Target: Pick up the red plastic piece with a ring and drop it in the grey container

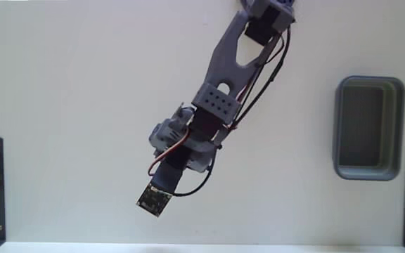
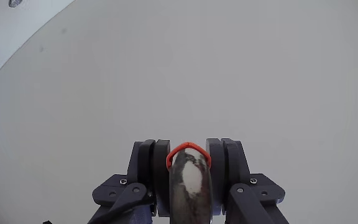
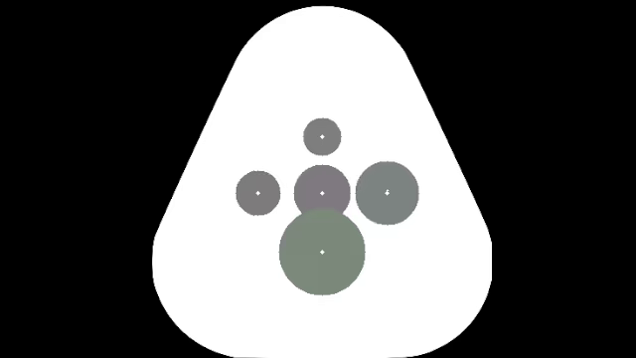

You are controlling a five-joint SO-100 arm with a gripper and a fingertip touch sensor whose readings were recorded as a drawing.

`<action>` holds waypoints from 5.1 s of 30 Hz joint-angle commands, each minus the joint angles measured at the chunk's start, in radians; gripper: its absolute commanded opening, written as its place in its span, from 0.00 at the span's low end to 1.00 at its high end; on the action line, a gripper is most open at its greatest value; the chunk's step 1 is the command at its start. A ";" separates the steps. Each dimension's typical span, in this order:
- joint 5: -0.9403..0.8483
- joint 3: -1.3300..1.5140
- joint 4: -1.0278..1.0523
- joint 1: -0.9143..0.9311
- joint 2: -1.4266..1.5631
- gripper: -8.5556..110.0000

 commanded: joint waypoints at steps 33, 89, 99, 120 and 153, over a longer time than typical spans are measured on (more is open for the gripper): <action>0.002 -0.363 0.236 -0.083 -0.039 0.26; 0.002 0.114 0.128 -1.045 0.328 0.26; 0.002 0.160 0.117 -1.139 0.363 0.26; 0.002 0.173 0.114 -1.165 0.373 1.00; 0.002 0.173 0.114 -1.165 0.373 1.00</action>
